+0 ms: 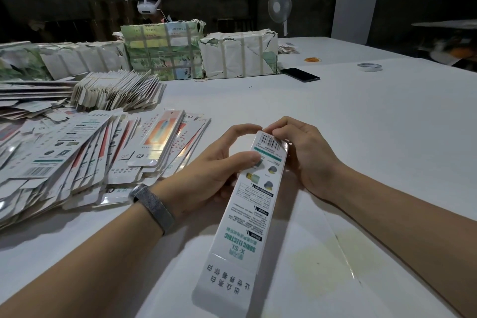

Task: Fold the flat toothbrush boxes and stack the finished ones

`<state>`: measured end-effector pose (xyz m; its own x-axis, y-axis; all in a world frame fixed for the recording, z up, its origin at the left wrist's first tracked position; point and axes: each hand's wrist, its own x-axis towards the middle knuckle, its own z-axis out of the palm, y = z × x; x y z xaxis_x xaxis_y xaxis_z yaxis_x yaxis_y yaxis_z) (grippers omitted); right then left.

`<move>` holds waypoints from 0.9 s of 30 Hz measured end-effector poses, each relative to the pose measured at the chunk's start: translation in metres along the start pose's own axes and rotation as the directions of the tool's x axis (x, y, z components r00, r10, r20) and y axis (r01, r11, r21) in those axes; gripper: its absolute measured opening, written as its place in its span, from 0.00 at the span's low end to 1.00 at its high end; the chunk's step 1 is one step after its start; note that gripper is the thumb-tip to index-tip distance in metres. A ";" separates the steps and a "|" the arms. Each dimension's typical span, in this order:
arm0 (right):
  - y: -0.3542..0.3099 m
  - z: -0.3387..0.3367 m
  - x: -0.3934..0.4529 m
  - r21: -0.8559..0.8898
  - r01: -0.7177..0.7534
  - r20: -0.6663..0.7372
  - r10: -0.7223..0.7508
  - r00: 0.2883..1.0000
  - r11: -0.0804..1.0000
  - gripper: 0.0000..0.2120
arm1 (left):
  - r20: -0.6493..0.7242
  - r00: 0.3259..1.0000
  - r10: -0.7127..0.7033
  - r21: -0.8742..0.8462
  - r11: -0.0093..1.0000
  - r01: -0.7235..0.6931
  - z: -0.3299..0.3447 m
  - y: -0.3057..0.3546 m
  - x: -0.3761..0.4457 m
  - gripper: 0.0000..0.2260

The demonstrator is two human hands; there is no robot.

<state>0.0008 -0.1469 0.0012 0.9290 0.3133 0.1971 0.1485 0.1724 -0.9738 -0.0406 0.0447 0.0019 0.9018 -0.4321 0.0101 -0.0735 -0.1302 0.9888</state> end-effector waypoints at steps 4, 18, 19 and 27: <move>0.004 0.001 0.001 -0.044 0.004 0.031 -0.003 1.000 0.999 0.08 | -0.034 0.999 0.014 -0.082 0.997 -0.017 -0.001 -0.003 0.001 0.16; 0.004 -0.001 0.001 0.053 -0.006 -0.072 0.010 0.997 0.999 0.10 | -0.123 0.990 0.072 -0.197 0.976 -0.095 0.003 -0.004 0.000 0.14; 0.003 -0.001 0.000 0.063 -0.010 -0.081 0.015 0.997 0.998 0.12 | -0.121 0.990 0.075 -0.198 0.975 -0.098 0.003 -0.004 -0.001 0.14; 0.002 0.001 -0.001 0.030 -0.045 -0.083 0.048 0.995 0.999 0.08 | -0.124 0.990 0.066 -0.202 0.975 -0.091 0.005 -0.003 0.001 0.11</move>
<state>0.0000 -0.1457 -0.0006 0.9599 0.2426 0.1403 0.0959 0.1858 -0.9779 -0.0416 0.0404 -0.0019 0.9406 -0.3262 0.0941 -0.0674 0.0923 0.9934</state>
